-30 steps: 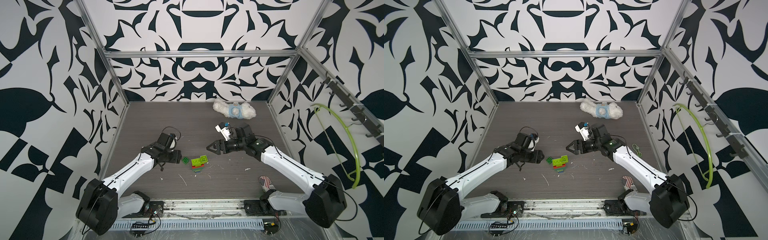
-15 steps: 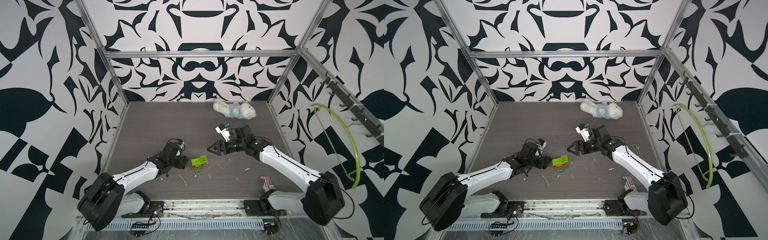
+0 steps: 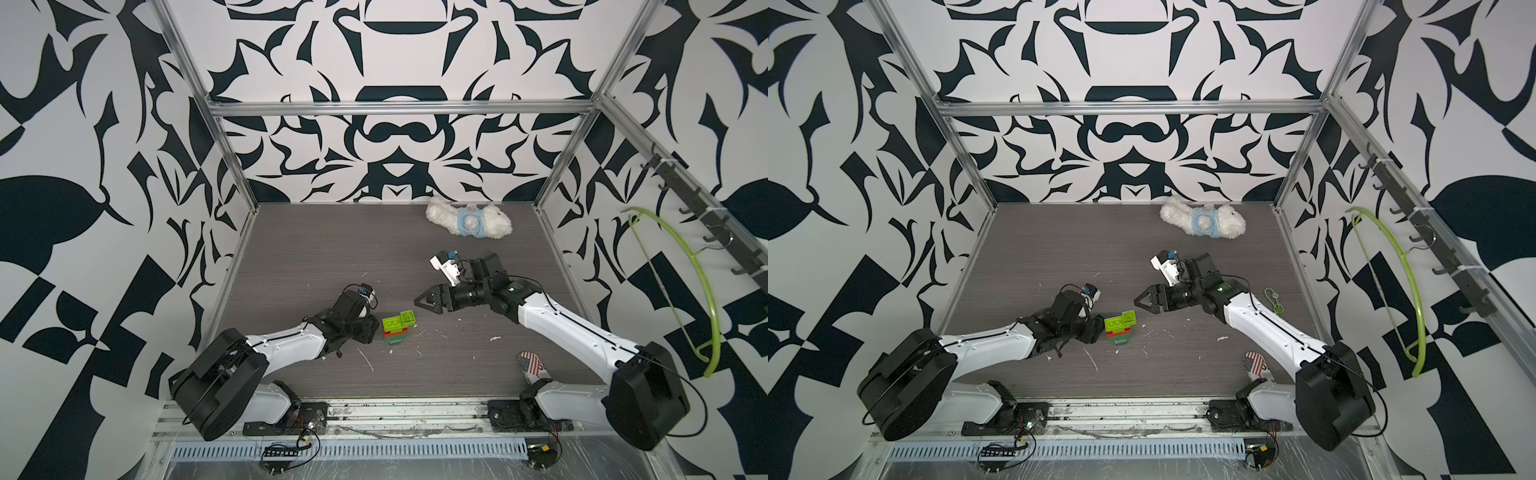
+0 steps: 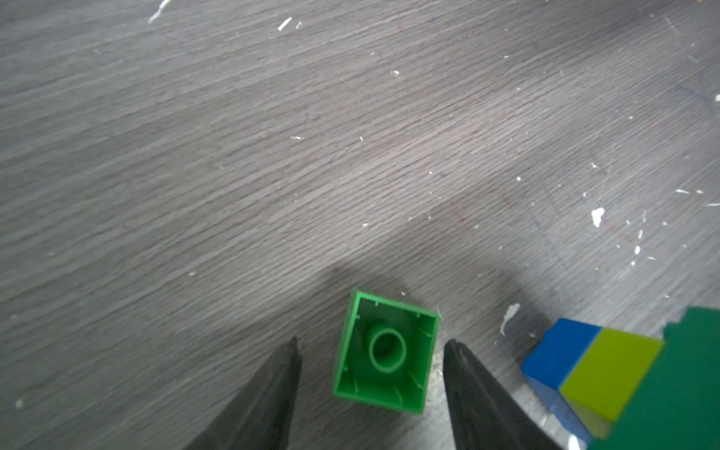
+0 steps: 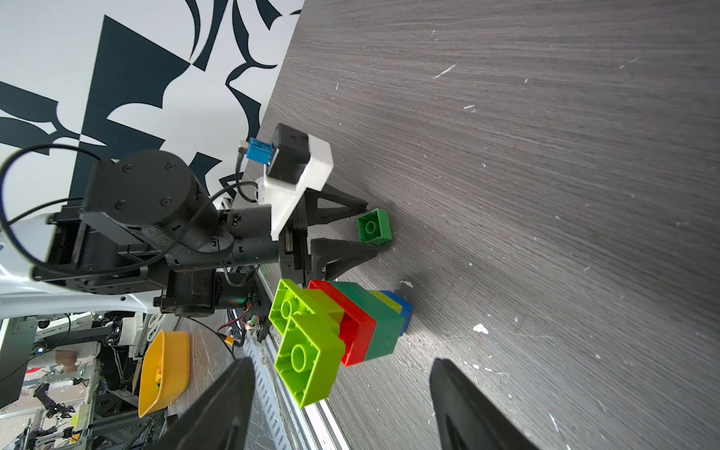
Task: Assemble a carrot with lego
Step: Pick up the lego brick from the center of the board.
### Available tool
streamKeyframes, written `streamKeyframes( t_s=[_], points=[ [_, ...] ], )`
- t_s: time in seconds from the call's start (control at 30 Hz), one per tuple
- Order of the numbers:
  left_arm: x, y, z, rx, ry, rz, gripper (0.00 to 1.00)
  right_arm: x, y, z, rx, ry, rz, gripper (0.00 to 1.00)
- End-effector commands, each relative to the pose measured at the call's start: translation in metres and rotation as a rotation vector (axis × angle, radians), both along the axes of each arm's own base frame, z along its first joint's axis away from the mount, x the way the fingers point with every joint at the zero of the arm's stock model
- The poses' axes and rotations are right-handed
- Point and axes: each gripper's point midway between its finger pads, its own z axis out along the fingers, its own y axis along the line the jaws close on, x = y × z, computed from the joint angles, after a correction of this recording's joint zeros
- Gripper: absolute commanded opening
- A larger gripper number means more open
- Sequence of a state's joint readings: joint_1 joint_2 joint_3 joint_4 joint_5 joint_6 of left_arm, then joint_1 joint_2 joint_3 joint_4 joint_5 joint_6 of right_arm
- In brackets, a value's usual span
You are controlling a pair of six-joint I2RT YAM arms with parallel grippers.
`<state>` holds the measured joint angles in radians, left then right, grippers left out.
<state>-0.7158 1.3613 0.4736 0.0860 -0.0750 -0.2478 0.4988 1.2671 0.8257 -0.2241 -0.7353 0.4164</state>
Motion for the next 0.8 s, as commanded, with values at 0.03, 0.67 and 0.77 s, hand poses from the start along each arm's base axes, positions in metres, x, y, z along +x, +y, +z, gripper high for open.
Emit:
streamKeyframes(
  t_s=[0.03, 0.67, 0.77],
  points=[
    [0.007, -0.005, 0.006, 0.005, -0.02, -0.008, 0.56, 0.0, 0.001, 0.014, 0.035, -0.045, 0.009, 0.76],
    [0.006, -0.005, 0.06, -0.059, -0.121, -0.029, 0.07, -0.004, 0.002, 0.016, 0.048, -0.008, 0.01, 0.74],
    [0.002, 0.001, 0.101, -0.102, -0.184, -0.032, 0.0, -0.006, 0.004, 0.013, 0.048, 0.013, 0.021, 0.74]
  ],
)
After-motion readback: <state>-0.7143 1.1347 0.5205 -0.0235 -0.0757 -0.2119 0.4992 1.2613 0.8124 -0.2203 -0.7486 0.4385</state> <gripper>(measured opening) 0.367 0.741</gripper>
